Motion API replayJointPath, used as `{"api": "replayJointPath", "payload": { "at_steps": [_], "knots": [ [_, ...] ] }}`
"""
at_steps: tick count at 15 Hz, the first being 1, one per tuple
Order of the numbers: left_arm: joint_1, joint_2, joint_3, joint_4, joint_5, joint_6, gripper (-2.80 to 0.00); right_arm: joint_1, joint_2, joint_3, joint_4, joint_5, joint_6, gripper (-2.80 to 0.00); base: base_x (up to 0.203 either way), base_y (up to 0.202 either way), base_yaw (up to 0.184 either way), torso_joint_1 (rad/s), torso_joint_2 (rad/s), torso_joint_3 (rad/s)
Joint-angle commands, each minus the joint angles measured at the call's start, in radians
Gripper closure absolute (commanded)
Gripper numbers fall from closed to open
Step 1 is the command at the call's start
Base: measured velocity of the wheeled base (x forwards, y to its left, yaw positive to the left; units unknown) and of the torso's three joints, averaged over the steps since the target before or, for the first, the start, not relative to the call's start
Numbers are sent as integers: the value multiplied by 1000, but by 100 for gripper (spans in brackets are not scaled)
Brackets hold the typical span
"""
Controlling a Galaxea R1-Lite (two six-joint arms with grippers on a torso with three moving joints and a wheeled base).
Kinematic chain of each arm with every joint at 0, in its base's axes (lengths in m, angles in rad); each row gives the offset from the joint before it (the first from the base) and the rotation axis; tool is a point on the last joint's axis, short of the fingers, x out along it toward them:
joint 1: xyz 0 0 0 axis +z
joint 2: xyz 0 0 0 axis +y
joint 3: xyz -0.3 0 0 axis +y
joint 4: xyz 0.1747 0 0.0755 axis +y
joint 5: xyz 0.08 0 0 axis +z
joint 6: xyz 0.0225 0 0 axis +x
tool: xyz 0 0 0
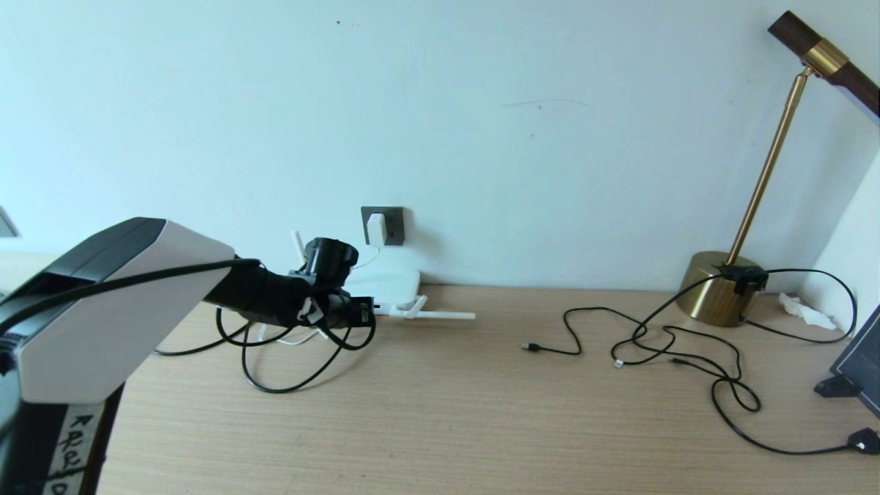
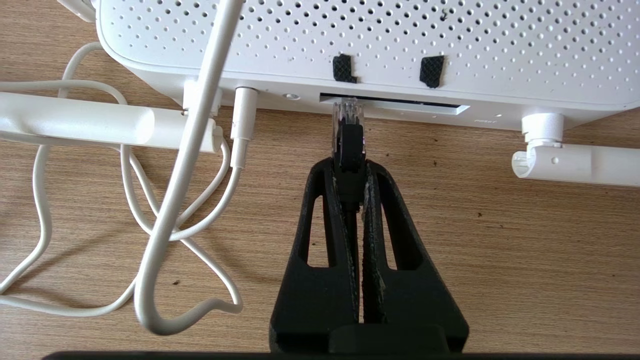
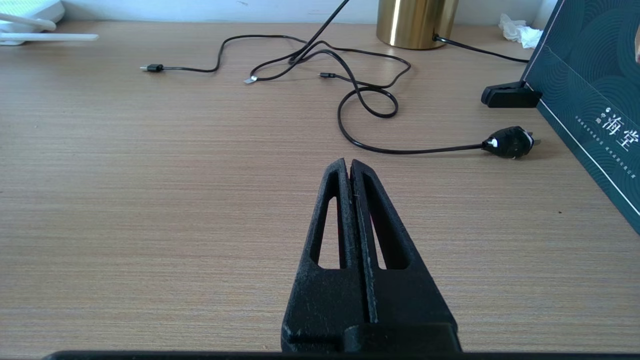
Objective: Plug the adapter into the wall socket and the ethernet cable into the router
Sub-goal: Plug cable into router interface
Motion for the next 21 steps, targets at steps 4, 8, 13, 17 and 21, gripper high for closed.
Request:
{"api": "replayJointPath", "payload": {
  "at_steps": [4, 8, 13, 17, 21],
  "knots": [
    [0, -1, -2, 3, 1, -1, 0, -1, 1, 0, 1, 0, 0, 0, 0, 0, 0, 0, 0, 0],
    [0, -1, -2, 3, 1, -1, 0, 0, 1, 0, -1, 0, 0, 0, 0, 0, 0, 0, 0, 0],
    [1, -4, -2, 5, 1, -1, 0, 0, 0, 0, 1, 0, 0, 0, 0, 0, 0, 0, 0, 0],
    [1, -7, -2, 5, 1, -1, 0, 0, 1, 0, 1, 0, 0, 0, 0, 0, 0, 0, 0, 0],
    [1, -7, -2, 5, 1, -1, 0, 0, 0, 0, 1, 0, 0, 0, 0, 0, 0, 0, 0, 0]
  ]
}}
